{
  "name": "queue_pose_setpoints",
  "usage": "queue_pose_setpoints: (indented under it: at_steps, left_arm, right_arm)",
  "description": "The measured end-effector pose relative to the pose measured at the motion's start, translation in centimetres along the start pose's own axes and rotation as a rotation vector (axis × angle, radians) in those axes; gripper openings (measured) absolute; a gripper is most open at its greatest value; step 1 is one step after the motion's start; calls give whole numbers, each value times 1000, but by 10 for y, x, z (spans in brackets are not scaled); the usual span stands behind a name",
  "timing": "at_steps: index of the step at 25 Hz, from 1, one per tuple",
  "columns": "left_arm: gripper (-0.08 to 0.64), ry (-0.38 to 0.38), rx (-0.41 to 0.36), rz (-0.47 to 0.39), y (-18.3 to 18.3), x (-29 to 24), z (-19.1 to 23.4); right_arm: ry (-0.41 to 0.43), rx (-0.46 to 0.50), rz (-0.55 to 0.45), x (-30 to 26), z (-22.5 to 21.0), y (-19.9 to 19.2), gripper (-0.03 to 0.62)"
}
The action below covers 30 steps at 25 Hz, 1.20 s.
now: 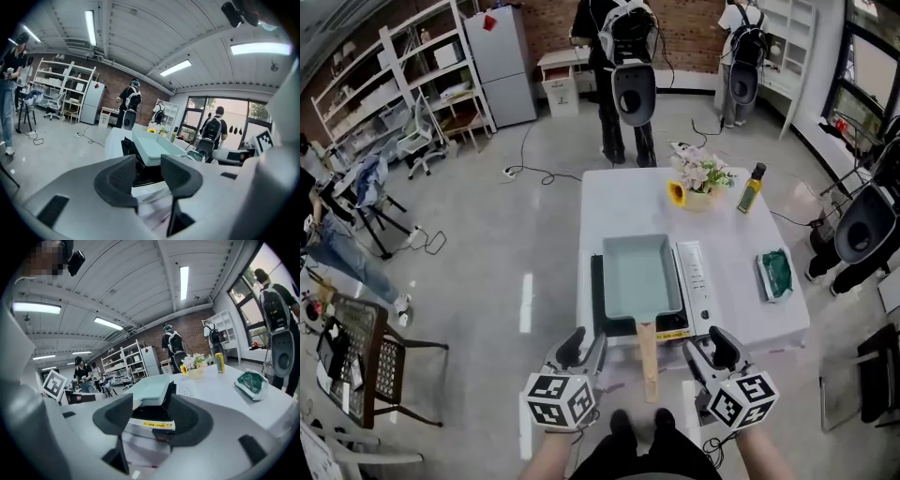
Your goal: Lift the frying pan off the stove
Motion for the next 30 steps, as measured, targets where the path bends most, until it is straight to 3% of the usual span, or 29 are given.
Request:
queue_pose_setpoints:
  at_steps: [6,14,30]
  left_arm:
    - [154,-144,94,47,2,-8,-9]
    - [206,-333,334,152,-8,-24,-25]
    - [232,-463,617,291,-24,-54,-43]
  right_arm:
    - [-15,-65,1,9,9,-10,245]
    - [5,-134,-3,18,12,-16,245]
    - [42,-188,-8,21,6,-18,242]
Point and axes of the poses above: the fingertips, and each gripper's own axes: x backward along the fingers, z to its left, y out of its top, the point moved 8 cm from there along x, backward along the fingers, and after that the axes turned 1 degree about z, right-handed, at the moved point
